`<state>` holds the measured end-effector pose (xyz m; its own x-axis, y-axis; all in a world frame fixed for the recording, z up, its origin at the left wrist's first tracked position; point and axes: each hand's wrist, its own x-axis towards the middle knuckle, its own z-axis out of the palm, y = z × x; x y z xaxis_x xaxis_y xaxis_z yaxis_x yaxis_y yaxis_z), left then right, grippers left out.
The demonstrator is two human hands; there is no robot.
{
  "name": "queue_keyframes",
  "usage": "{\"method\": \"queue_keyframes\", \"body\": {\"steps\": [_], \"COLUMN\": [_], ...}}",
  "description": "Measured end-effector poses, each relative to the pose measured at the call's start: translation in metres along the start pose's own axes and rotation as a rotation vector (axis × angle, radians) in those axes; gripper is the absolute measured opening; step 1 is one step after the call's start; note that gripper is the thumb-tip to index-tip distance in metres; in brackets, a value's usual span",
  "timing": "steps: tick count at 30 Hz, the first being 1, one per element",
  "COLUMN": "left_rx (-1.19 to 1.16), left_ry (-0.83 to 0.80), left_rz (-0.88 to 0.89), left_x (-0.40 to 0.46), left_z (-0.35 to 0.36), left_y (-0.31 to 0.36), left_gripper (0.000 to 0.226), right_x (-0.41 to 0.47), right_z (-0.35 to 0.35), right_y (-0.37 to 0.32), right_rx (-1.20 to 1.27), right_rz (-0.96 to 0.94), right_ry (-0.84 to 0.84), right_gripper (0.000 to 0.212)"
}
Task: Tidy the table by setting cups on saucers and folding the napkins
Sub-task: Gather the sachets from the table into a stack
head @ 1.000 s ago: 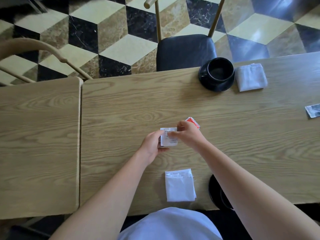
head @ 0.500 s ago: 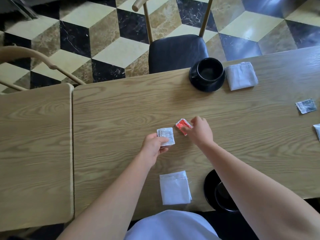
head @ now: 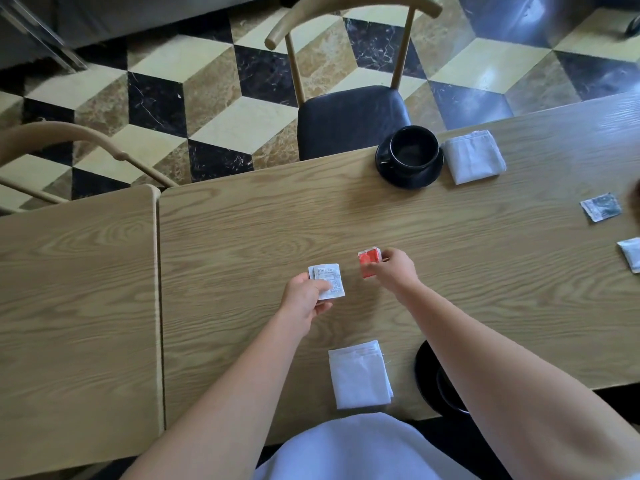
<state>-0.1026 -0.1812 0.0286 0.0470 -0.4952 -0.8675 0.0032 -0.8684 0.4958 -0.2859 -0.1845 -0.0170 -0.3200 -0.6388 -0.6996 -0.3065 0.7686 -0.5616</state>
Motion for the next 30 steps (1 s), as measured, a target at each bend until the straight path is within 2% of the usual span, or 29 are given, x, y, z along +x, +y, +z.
{"method": "queue_keyframes", "body": {"steps": [3, 7, 11, 15, 19, 25, 30], "left_rx": [-0.011, 0.024, 0.066, 0.125, 0.171, 0.257, 0.31], "left_ry": [-0.038, -0.181, -0.404, -0.563, -0.7, -0.696, -0.676], "left_rz": [0.044, 0.142, 0.166, 0.168, 0.165, 0.142, 0.164], "left_x": [-0.008, -0.026, -0.058, -0.09, -0.119, -0.147, -0.157], "left_z": [0.0, 0.01, 0.026, 0.039, 0.046, 0.064, 0.084], "left_y": [0.0, -0.006, -0.025, -0.047, -0.067, -0.081, -0.088], "left_gripper": [0.018, 0.021, 0.016, 0.018, 0.024, 0.02, 0.026], "right_x": [-0.035, -0.095, -0.151, -0.2, -0.24, -0.269, -0.272], "right_z": [-0.003, -0.012, -0.023, -0.033, -0.041, -0.041, -0.05], "right_y": [-0.006, 0.001, 0.026, 0.055, 0.075, 0.081, 0.086], "right_rx": [0.253, 0.413, 0.447, 0.509, 0.585, 0.53, 0.606], "right_rz": [-0.058, -0.06, -0.034, 0.014, 0.018, -0.04, -0.048], "right_ry": [-0.096, -0.1, 0.086, 0.254, 0.337, 0.344, 0.333], "right_gripper": [0.006, 0.013, 0.01, 0.019, 0.026, 0.028, 0.023]}}
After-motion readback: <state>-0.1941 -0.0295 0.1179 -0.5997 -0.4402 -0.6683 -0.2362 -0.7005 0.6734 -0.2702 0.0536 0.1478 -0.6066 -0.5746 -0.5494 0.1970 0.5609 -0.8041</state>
